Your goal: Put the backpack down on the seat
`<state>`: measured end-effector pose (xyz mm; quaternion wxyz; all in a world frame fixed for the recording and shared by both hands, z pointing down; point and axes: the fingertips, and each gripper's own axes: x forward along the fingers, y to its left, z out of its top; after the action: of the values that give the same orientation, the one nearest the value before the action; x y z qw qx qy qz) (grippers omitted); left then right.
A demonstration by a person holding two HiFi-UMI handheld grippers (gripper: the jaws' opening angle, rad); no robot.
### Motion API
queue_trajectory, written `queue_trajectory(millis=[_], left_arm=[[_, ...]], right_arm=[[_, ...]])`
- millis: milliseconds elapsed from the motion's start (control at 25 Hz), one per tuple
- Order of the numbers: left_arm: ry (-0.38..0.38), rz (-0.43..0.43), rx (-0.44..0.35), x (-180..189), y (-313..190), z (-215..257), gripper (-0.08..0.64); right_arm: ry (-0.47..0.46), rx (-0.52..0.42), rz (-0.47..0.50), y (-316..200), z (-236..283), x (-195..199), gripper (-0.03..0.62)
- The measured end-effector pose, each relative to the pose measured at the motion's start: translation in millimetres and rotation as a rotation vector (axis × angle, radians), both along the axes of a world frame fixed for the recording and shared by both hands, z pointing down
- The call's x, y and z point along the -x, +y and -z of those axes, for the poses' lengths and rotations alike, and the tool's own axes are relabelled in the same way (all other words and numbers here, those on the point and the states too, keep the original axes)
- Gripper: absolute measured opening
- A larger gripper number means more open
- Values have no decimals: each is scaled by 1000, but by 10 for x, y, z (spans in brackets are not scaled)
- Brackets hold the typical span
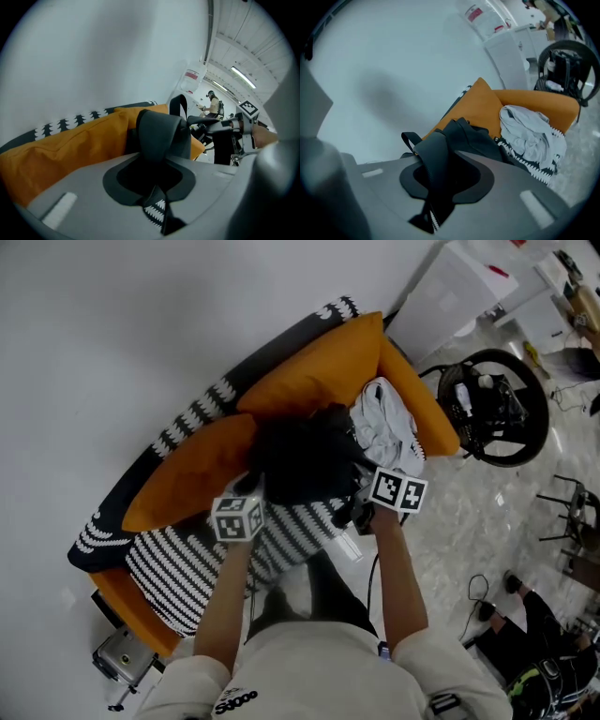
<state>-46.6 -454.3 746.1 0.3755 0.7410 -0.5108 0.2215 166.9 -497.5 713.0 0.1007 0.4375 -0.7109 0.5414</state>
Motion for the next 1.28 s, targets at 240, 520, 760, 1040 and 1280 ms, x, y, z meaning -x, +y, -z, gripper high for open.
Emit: queue_trajectory(millis=[240,520,760,1040,1280], left_arm=[[80,37,96,-184,103,-448,58],[142,100,135,-362,71,-773,78],[158,159,164,-313,104,-826,179],[134,128,195,-162,401,-830,302],[113,88,180,-73,762,-676,308]], right_arm=[[-144,70,-82,21,-388,64,80],[-160,72,-111,-20,-678,126,138],[-202,148,-120,61,-831,163,199],[-109,156,-74,321,-841,203,282],[-81,121,-108,664,-565,118,282]])
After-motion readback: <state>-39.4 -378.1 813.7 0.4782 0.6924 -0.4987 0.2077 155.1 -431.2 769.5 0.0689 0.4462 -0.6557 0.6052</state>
